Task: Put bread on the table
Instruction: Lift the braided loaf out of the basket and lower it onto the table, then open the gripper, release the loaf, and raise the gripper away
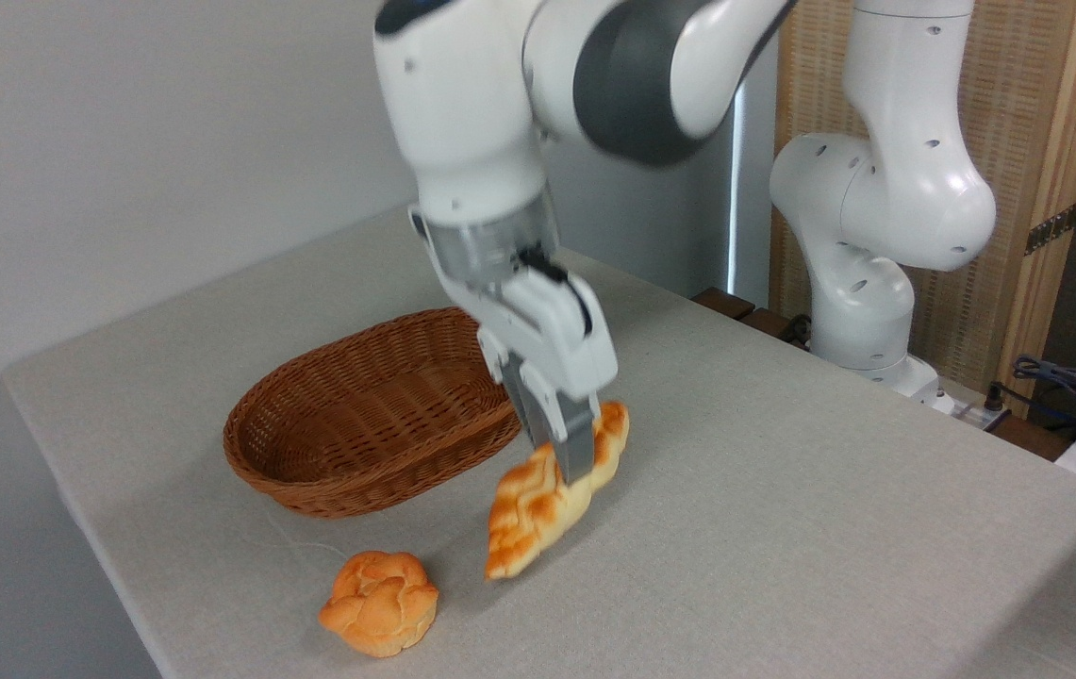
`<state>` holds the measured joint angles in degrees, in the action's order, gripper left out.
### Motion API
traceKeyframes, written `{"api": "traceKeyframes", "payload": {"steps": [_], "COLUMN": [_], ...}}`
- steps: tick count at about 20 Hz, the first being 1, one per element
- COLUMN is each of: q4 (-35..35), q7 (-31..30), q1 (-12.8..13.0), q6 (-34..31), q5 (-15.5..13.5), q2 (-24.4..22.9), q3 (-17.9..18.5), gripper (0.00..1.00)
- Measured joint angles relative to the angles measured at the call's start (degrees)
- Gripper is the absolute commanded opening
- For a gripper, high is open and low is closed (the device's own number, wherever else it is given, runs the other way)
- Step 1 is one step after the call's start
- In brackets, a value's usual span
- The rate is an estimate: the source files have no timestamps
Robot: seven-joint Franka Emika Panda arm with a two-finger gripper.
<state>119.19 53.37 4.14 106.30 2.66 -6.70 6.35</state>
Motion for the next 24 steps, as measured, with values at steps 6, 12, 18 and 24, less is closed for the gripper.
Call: {"api": "traceKeyframes", "payload": {"steps": [6,12,18,24], "q4": [1.06,0.99,0.85,-3.54], "q7": [-0.01,-0.02,-0.07,-2.7], "q1": [1.4,1.46,1.46,1.56], "q6": [1.85,1.85,1.85,-1.98], "q5": [0.0,0.0,0.0,-1.23], "q2": [1.82,1.78,1.38,0.99], "q3": [-0.05,-0.04,-0.04,-0.59], "gripper": [1.0,1.0,1.0,1.0]}}
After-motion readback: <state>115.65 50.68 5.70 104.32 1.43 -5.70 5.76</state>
